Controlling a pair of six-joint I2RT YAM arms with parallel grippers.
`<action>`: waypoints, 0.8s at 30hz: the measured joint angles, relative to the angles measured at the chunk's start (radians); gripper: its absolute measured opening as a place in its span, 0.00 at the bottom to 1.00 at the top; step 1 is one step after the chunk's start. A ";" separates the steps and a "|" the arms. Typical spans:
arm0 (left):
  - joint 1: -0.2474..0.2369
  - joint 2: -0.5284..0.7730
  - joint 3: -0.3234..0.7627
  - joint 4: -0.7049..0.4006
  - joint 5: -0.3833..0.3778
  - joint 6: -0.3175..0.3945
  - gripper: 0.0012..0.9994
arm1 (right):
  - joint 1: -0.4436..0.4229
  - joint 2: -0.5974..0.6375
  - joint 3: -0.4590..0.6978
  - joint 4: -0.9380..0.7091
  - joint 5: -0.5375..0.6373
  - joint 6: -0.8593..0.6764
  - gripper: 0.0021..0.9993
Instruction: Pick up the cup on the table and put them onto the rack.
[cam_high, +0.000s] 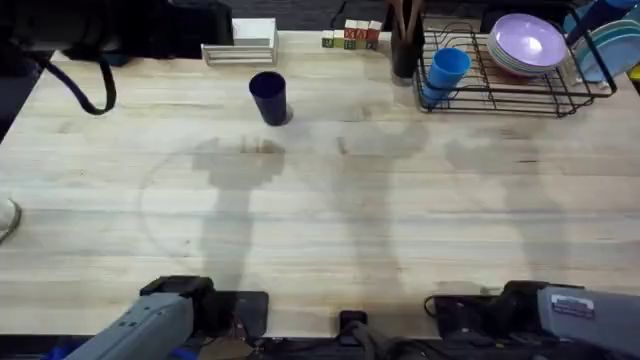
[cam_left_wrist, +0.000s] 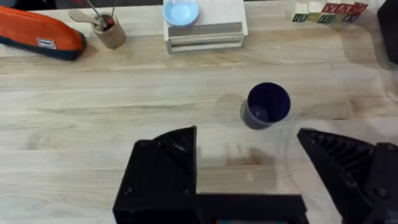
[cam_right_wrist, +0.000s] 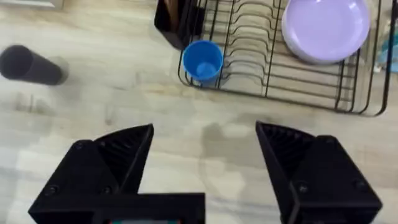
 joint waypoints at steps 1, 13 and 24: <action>0.000 0.000 0.000 0.004 0.000 0.000 0.99 | 0.000 -0.026 -0.039 0.008 0.000 0.000 0.99; 0.000 0.054 0.004 0.029 0.023 0.000 0.99 | 0.000 -0.157 -0.274 0.031 0.000 0.000 0.99; -0.046 0.221 0.004 0.180 0.098 -0.006 0.99 | 0.000 -0.143 -0.277 0.044 0.000 -0.003 0.99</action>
